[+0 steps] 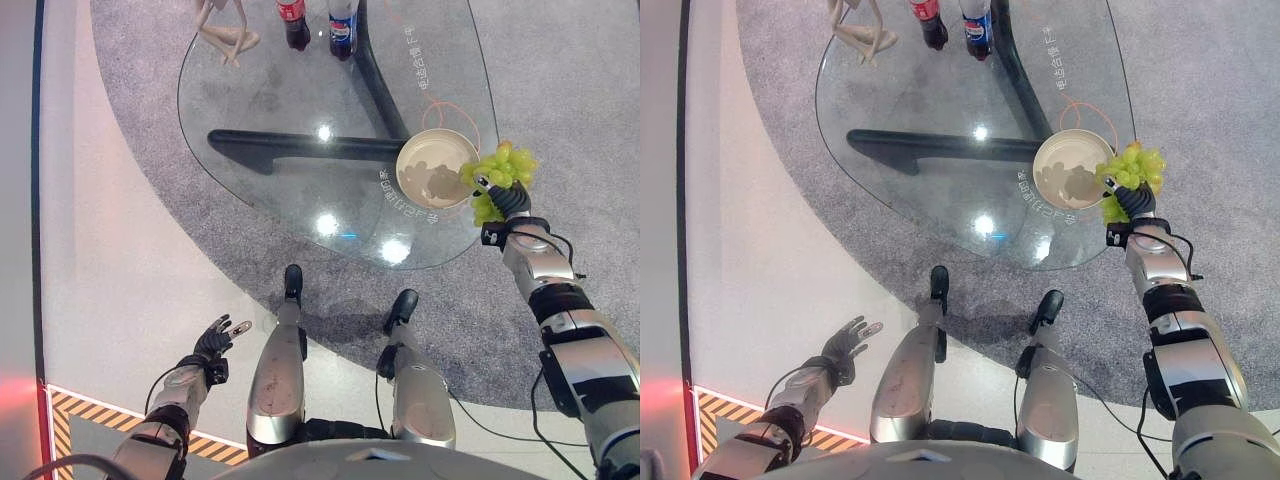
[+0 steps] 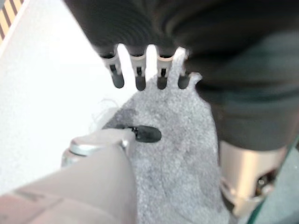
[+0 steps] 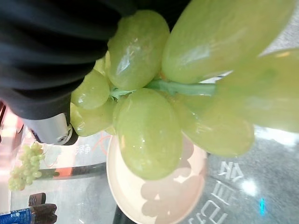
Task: Pick up fruits into the plate
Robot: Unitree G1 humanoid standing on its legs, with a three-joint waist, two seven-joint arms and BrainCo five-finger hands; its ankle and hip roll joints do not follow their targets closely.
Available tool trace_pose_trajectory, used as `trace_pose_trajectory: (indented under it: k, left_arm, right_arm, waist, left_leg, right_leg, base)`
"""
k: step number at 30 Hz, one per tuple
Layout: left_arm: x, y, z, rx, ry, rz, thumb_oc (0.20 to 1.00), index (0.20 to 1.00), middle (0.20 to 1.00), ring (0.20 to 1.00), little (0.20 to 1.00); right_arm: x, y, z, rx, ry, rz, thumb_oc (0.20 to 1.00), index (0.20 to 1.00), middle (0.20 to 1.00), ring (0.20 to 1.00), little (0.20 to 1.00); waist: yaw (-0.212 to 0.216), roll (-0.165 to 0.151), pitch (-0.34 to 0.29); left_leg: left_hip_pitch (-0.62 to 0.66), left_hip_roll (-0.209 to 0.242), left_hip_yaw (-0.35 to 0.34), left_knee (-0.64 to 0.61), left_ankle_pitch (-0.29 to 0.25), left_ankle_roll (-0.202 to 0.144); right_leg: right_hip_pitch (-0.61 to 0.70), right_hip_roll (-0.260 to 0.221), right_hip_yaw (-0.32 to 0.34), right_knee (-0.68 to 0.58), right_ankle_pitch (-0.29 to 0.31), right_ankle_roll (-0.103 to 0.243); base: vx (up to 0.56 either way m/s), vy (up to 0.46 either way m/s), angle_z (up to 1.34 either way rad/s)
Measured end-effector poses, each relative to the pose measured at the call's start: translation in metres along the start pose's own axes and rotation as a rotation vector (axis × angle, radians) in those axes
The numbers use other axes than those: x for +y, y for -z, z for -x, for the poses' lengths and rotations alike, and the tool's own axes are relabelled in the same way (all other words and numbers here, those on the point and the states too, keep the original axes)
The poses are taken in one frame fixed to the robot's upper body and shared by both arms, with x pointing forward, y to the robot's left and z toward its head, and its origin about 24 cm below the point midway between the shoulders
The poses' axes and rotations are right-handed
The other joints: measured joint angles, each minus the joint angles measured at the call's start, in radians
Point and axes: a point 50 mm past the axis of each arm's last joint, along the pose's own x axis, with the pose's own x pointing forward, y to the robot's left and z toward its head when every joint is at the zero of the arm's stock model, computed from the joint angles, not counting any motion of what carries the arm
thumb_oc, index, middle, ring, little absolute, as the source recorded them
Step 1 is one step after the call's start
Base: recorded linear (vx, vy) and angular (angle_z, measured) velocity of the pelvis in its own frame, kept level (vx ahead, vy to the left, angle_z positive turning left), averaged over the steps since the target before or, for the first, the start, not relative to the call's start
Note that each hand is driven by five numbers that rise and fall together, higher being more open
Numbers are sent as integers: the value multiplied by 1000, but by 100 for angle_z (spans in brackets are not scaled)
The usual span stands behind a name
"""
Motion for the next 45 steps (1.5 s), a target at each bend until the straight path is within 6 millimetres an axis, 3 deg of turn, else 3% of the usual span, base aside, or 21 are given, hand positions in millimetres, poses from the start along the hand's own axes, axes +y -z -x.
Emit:
trace_pose_trajectory:
  k: [2,5,11,15,21,22,23,29,39,45]
  left_arm:
    - [-1,0,0,2,-1,-14,1000,1000,1000,1000,1000]
    - [-3,3,0,14,-1,-30,1000,1000,1000,1000,1000]
    - [-6,-2,-1,-3,4,-45,1000,1000,1000,1000,1000]
    - [-5,-1,-2,23,-24,-102,1000,1000,1000,1000,1000]
    - [-2,1,-2,58,-59,-139,1000,1000,1000,1000,1000]
    - [-1,1,-2,67,-61,-141,1000,1000,1000,1000,1000]
    - [-1,2,-2,69,-62,-142,1000,1000,1000,1000,1000]
    - [2,5,-1,105,-90,-201,1000,1000,1000,1000,1000]
    - [0,5,0,102,-94,-228,1000,1000,1000,1000,1000]
    - [0,4,-1,99,-89,-224,1000,1000,1000,1000,1000]
  right_arm:
    - [-9,-19,-5,-55,32,72,200,200,200,200,200]
    - [-15,-32,-8,-95,66,139,200,200,200,200,200]
    - [-9,-52,-12,-147,42,220,200,200,200,200,200]
    - [-5,-46,-14,-79,-10,254,200,200,200,200,200]
    - [-17,-18,-17,119,-15,277,200,200,200,200,200]
    - [-17,-16,-17,140,-16,277,570,570,570,570,570]
    - [-19,-14,-17,156,-13,277,1000,1000,1000,1000,1000]
    - [-33,-7,-17,225,83,311,1000,1000,1000,1000,1000]
    - [-49,-47,-21,10,348,379,1000,1000,1000,1000,1000]
    - [-38,-80,-19,-210,389,402,1000,1000,1000,1000,1000]
  waist:
    - [12,5,2]
    - [23,10,5]
    - [38,11,6]
    - [44,11,6]
    - [52,11,6]
    - [53,11,6]
    - [53,11,6]
    - [66,13,5]
    - [66,16,4]
    - [64,16,4]
  left_leg:
    - [-47,-4,-5,21,0,0]
    - [-87,-16,-13,36,1,2]
    - [-178,-33,-28,82,0,13]
    - [-206,-34,-37,101,0,14]
    - [-262,-43,-50,138,0,15]
    - [-270,-44,-50,142,0,16]
    - [-275,-45,-49,145,1,16]
    - [-303,-54,-55,176,-11,23]
    - [-355,-61,-53,205,-11,24]
    - [-349,-63,-53,208,-12,25]
  right_leg:
    - [-53,-10,1,37,-11,-1]
    - [-110,-32,2,100,-35,2]
    - [-226,-67,8,220,-79,0]
    - [-258,-76,7,265,-97,-4]
    - [-323,-96,10,334,-129,-5]
    - [-334,-99,13,344,-130,-6]
    - [-339,-101,14,349,-130,-6]
    - [-383,-121,23,418,-159,-11]
    - [-440,-128,43,451,-163,-18]
    - [-434,-128,46,449,-156,-22]
  base:
    - [5,16,1]
    - [15,29,8]
    - [9,11,7]
    - [19,-8,5]
    - [18,-4,6]
    - [0,0,0]
    - [0,0,0]
    - [54,-17,4]
    - [-25,23,0]
    - [-27,20,0]
